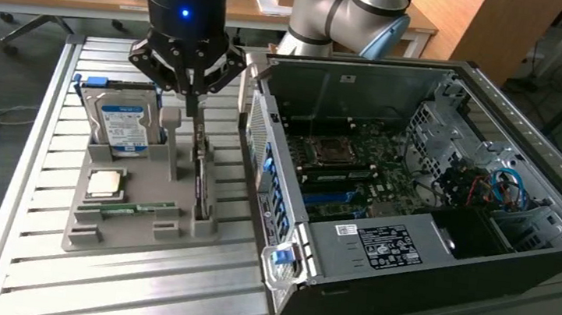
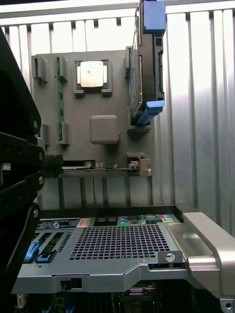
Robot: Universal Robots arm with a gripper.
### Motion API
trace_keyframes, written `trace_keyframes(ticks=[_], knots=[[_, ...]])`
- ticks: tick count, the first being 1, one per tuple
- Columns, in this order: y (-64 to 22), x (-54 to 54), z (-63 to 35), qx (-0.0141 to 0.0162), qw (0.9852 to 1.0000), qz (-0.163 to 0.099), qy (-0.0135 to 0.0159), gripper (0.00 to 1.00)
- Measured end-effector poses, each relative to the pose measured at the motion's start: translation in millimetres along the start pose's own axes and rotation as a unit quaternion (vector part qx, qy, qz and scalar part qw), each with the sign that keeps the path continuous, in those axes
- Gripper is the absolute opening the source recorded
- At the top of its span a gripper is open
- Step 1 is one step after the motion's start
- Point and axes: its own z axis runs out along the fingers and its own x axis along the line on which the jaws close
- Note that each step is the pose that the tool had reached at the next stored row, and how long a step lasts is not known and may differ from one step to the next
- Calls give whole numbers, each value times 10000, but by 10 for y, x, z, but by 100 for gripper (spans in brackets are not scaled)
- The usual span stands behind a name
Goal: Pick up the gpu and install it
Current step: 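Reach for the gpu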
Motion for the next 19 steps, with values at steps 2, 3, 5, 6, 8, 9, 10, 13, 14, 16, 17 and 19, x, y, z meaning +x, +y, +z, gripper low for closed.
trace_keyframes(ticks=[2, 3, 5, 6, 8, 9, 10, 13, 14, 16, 17, 19], knots=[[0, -1, 0, 0, 10000, 0, 0, 11], [0, -3, 1, 0, 10000, 0, 0, 11], [0, -10, 2, -1, 10000, 0, 0, 11], [1, -11, 1, 0, 10000, 0, 0, 11], [0, -12, 1, 0, 10000, 0, 0, 11], [0, -12, 0, 1, 10000, 0, 1, 11], [0, -12, 1, 0, 10000, 0, 0, 11], [1, -18, 1, 0, 10000, -1, 0, 11], [1, -20, 1, 0, 10000, 0, 0, 11], [1, -20, 1, 0, 10000, 0, 0, 11], [1, -20, 1, 0, 10000, 0, 0, 11], [1, -21, 5, 0, 10000, 0, 0, 11]])
